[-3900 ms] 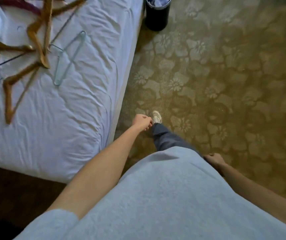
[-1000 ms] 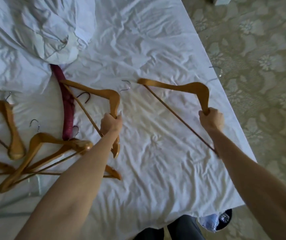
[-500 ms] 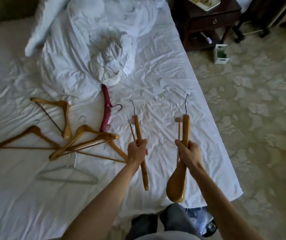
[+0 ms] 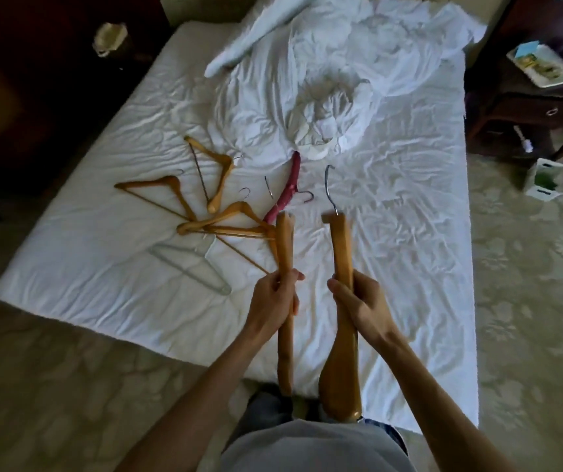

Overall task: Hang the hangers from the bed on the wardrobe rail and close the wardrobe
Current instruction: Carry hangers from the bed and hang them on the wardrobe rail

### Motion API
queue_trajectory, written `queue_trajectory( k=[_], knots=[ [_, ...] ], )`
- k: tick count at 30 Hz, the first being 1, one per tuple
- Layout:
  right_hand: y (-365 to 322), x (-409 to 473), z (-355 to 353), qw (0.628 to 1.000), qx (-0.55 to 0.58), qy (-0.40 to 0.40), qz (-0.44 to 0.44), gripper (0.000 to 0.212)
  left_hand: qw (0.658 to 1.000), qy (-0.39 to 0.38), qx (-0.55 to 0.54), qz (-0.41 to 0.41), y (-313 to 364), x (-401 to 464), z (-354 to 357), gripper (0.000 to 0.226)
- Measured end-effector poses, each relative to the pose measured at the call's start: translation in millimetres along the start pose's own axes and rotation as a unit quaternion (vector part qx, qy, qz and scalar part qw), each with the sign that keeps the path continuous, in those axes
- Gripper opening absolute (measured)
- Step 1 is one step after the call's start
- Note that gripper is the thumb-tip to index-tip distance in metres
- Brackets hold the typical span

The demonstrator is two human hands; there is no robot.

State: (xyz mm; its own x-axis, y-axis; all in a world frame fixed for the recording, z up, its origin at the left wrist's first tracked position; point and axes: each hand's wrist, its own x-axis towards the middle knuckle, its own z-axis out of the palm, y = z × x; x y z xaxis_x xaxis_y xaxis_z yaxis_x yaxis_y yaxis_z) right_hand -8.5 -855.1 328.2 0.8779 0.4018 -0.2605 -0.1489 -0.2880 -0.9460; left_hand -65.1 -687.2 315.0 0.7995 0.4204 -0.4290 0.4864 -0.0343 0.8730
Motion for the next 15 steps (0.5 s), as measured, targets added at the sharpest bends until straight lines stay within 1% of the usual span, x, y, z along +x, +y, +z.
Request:
queue_trajectory(
  k=[2,4,7,9,13,15],
  knots=[
    [-9,-3,14,0.998,-0.012,-0.050,-0.030,0.029,0.999,0.038,-0.021,-0.008,-4,-19,-17,0.033],
    [-16,-4,32,0.994,-0.016,-0.097,-0.053,0.034,0.997,0.067,-0.037,-0.016,-10,-35,-35,0.034],
    [-28,-6,75,0.982,-0.012,-0.170,-0.077,0.038,0.990,0.119,-0.071,-0.019,-25,-63,-71,0.030],
    [-35,-8,106,0.976,-0.010,-0.203,-0.082,0.043,0.983,0.152,-0.103,-0.019,-35,-80,-96,0.029],
    [-51,-20,191,0.951,-0.056,-0.285,-0.104,0.037,0.958,0.235,-0.159,-0.034,-65,-118,-158,0.027],
    [-60,-28,233,0.939,-0.065,-0.317,-0.115,0.033,0.944,0.281,-0.170,-0.035,-81,-133,-187,0.025]
  ],
)
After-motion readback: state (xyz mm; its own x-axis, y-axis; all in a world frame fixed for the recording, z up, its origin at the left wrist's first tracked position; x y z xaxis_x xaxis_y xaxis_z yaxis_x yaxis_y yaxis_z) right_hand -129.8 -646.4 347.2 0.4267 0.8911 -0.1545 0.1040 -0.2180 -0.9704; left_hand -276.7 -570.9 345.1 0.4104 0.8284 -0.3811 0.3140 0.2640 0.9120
